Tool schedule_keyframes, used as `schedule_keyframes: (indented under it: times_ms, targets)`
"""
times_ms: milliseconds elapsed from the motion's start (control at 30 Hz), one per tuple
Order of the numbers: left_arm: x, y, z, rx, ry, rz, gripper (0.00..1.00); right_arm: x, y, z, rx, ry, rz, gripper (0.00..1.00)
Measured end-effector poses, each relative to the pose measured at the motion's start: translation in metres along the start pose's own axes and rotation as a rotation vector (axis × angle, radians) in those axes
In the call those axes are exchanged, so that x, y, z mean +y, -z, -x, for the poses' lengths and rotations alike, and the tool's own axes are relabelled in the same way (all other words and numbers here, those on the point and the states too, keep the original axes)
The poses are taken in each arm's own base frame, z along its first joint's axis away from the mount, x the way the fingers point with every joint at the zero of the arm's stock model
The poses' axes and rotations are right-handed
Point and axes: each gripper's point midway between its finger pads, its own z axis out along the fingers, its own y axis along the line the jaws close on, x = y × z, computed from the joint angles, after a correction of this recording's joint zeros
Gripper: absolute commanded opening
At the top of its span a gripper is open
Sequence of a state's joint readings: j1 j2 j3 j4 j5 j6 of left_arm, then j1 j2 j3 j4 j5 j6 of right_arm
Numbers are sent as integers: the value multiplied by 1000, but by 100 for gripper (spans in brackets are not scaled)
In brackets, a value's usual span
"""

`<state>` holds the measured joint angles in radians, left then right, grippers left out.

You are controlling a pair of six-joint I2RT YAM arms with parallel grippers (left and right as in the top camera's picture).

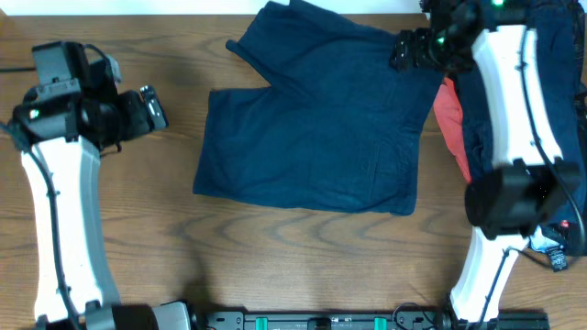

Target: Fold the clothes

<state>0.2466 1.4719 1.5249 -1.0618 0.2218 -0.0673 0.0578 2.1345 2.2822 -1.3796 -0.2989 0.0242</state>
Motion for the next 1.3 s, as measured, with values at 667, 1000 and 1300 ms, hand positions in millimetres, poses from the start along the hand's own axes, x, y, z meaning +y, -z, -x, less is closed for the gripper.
schedule_keyframes:
  times_ms: [667,1000,1300]
  targets:
    - [20,-2,-111,239,160,76,98,59,15,-162,304,-262,-519,99]
    - [38,-75,-124,162,308,94,95,33,-28,-218,227,-462,-785,98]
    - [33,-125,-130,54,360,68,93,22,-62,-221,204,-567,-724,99]
